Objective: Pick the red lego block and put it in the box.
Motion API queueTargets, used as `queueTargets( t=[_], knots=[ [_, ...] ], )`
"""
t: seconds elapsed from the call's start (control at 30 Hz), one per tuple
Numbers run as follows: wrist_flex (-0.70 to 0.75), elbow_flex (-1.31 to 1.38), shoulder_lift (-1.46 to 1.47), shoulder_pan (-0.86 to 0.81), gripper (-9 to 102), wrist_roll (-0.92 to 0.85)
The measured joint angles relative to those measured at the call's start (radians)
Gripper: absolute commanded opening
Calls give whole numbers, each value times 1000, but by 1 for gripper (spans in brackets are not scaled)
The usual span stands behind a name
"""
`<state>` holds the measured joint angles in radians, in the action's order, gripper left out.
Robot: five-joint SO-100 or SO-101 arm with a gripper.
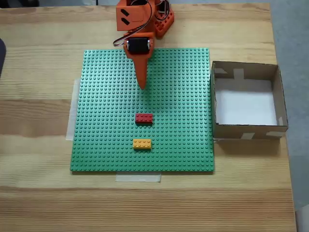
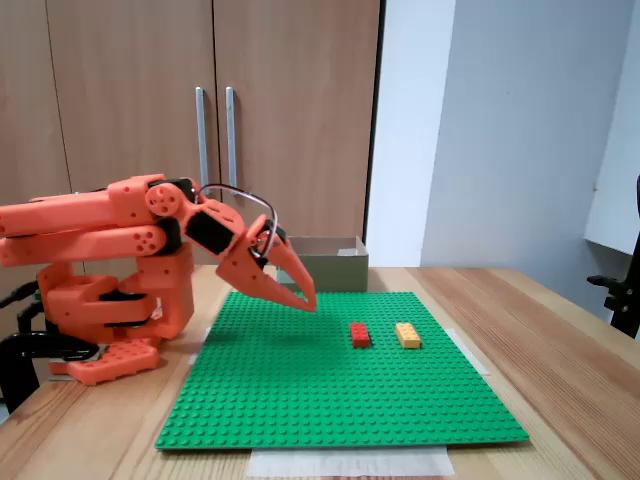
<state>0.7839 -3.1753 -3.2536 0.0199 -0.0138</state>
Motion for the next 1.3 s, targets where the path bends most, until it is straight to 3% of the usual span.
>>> queueTargets(
  t=[1.3],
  knots=[
    [0, 0, 0, 34, -1, -35]
  ],
)
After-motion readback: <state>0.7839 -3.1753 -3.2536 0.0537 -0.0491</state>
